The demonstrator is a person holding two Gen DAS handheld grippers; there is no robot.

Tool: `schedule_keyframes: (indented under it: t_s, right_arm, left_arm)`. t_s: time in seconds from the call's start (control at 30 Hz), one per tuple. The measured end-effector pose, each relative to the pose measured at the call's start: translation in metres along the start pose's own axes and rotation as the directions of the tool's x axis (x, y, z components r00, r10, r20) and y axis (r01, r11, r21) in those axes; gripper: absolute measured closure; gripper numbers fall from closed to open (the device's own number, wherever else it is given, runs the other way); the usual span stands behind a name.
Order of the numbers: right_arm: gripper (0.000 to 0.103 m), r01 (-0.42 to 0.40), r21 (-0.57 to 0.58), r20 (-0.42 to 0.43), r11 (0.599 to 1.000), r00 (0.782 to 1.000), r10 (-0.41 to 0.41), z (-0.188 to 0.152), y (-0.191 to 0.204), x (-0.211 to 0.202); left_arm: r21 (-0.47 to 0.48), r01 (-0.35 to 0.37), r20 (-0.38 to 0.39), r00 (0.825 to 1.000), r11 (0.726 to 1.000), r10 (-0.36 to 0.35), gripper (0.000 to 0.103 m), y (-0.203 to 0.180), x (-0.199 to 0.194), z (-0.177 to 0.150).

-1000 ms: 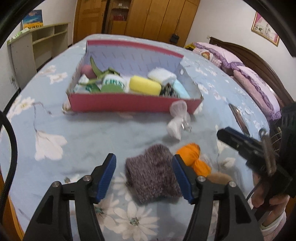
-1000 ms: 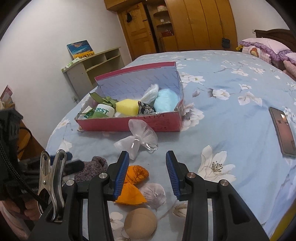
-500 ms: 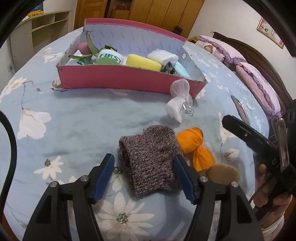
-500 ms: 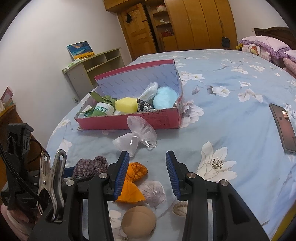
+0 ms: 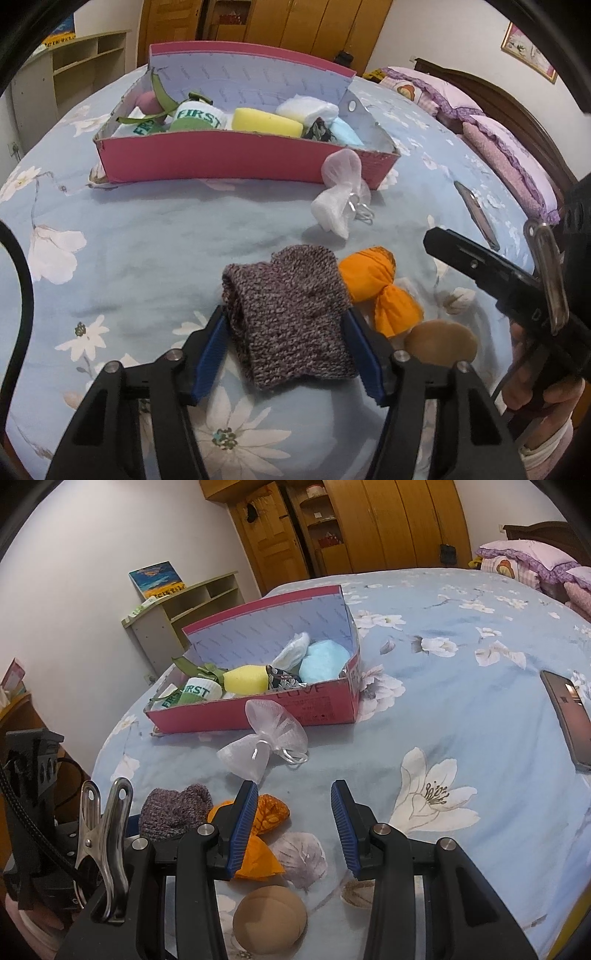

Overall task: Organize soft objects
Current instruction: 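Grasp the grey knit sock with the left gripper while the right grasps the white mesh pouch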

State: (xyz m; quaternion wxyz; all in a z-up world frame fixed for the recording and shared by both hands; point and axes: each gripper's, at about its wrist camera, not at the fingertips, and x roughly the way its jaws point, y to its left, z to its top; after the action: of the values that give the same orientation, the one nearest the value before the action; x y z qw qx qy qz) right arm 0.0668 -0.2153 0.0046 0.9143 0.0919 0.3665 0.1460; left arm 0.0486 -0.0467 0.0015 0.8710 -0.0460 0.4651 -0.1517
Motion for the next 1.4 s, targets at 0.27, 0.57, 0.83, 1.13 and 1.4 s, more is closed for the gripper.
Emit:
schedule_keyframes:
  t_s: [0.27,0.57,0.83,1.13,1.4]
  right_arm:
    - [0.061,0.000,0.010,-0.006,1.000,1.000,0.000,-0.001,-0.002,0.002]
    - [0.061,0.007,0.005,-0.013,1.000,1.000,-0.007,-0.002,-0.001,0.004]
    - [0.061,0.000,-0.010,-0.044,1.000,0.999,-0.001,0.002,0.008,0.008]
    - [0.047,-0.004,-0.073,-0.129,0.997,0.992,-0.006,0.022,0.033,0.029]
    - [0.047,0.046,-0.071,-0.191,0.996,0.980,-0.058,0.041,0.034,0.062]
  left_arm:
    - [-0.006,-0.001,0.013,1.000,1.000,0.001,0.063,0.005,-0.003,0.001]
    - [-0.037,-0.048,0.081,0.995,0.998,0.051,0.064,0.023,-0.023,0.008]
    - [-0.104,-0.145,0.133,0.978,0.984,0.158,0.064,0.056,-0.031,0.016]
    - [-0.153,-0.148,0.119,0.979,0.977,0.167,0.064,0.080,-0.023,0.012]
    - [-0.162,-0.126,0.119,0.982,0.979,0.146,0.064,0.083,-0.019,0.010]
